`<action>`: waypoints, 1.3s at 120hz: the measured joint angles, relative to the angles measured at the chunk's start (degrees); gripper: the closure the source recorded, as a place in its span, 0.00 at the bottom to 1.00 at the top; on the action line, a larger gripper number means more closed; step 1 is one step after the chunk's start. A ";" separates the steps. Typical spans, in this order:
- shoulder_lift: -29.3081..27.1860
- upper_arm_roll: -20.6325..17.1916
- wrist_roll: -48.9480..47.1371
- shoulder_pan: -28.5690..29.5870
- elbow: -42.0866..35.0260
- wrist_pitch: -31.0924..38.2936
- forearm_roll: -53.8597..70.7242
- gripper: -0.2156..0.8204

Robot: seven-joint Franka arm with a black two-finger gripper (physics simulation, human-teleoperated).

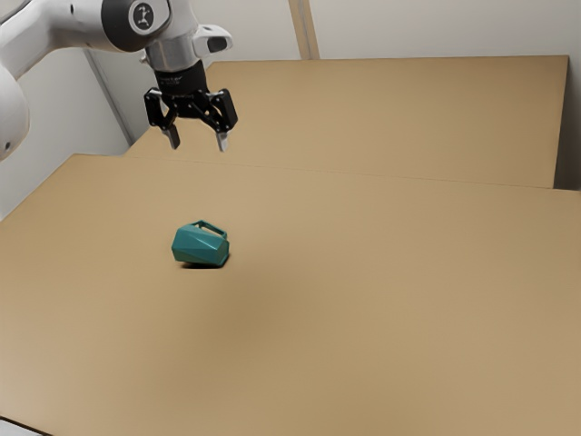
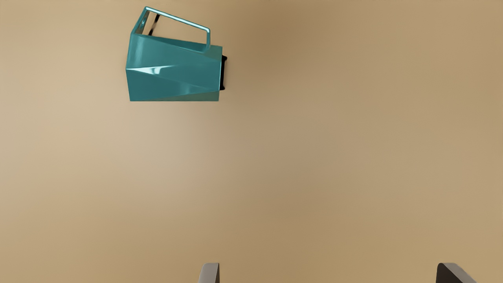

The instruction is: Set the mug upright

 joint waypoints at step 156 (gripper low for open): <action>6.17 -0.05 41.76 28.84 -22.70 18.15 -33.87 0.21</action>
